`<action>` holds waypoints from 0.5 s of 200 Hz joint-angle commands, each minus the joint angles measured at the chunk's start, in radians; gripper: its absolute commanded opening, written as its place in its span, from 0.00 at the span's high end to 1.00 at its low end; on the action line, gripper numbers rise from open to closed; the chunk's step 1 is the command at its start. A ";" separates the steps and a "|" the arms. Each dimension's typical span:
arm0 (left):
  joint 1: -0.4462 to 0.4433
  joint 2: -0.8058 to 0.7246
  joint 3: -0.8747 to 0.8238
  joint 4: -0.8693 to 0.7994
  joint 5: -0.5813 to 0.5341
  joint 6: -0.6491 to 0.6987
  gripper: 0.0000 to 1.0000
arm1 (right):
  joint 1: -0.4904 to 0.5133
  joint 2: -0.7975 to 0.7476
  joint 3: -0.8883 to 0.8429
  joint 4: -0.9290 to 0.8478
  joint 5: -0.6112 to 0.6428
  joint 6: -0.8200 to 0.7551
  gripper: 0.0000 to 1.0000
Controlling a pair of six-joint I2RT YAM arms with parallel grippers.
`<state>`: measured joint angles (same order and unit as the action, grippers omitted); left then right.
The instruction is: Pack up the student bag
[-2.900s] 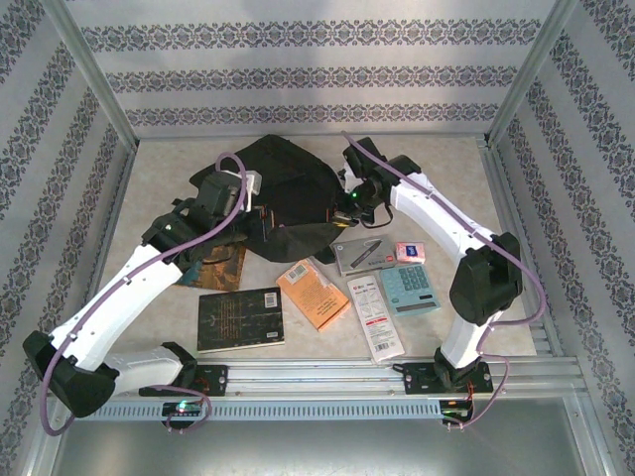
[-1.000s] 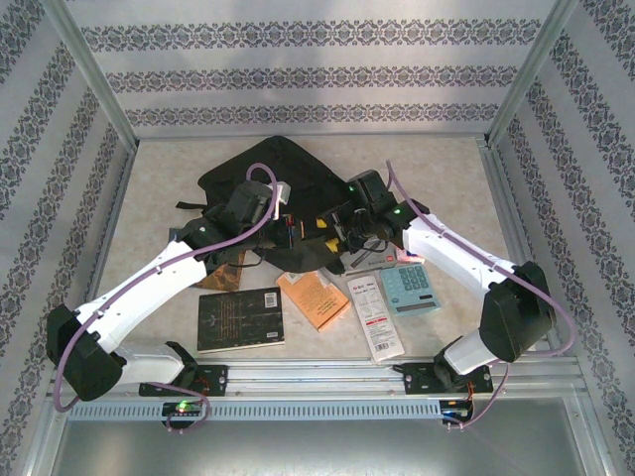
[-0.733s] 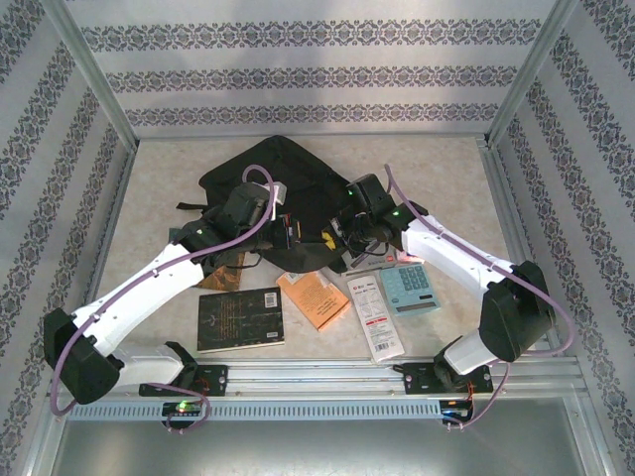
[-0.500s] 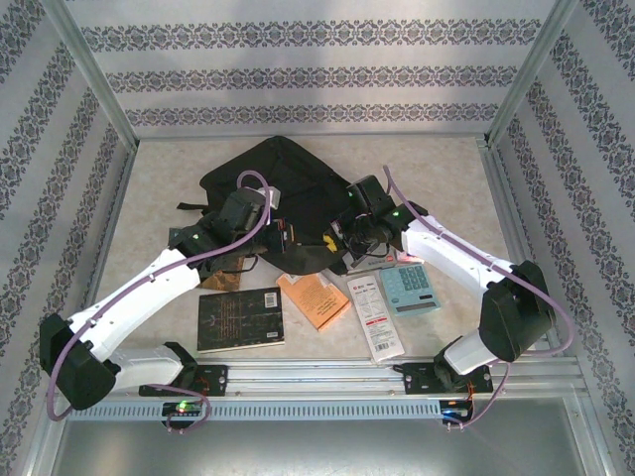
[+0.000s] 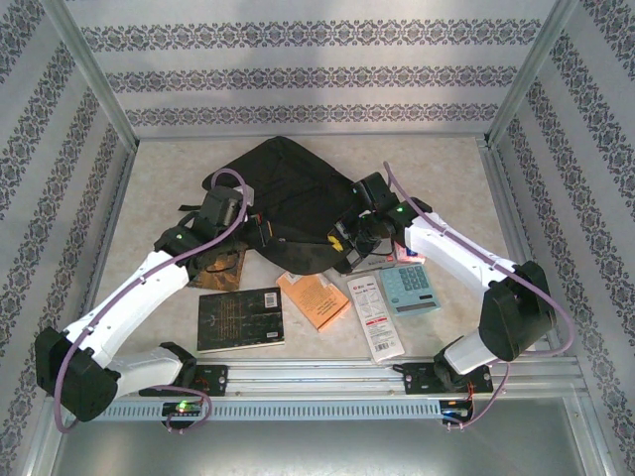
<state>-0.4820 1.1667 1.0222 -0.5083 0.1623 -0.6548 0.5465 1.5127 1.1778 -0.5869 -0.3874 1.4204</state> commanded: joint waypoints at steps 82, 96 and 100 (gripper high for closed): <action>0.198 0.020 0.017 -0.053 -0.151 0.035 1.00 | -0.048 0.022 0.047 -0.113 0.043 -0.233 1.00; 0.221 0.034 0.026 -0.076 -0.181 0.015 1.00 | -0.046 0.023 0.052 -0.105 0.048 -0.264 1.00; 0.226 0.038 0.028 -0.076 -0.181 0.014 1.00 | -0.045 0.022 0.052 -0.100 0.048 -0.277 1.00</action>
<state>-0.3183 1.1873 1.0069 -0.5228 0.1345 -0.6514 0.5220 1.5219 1.2072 -0.6189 -0.4042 1.2449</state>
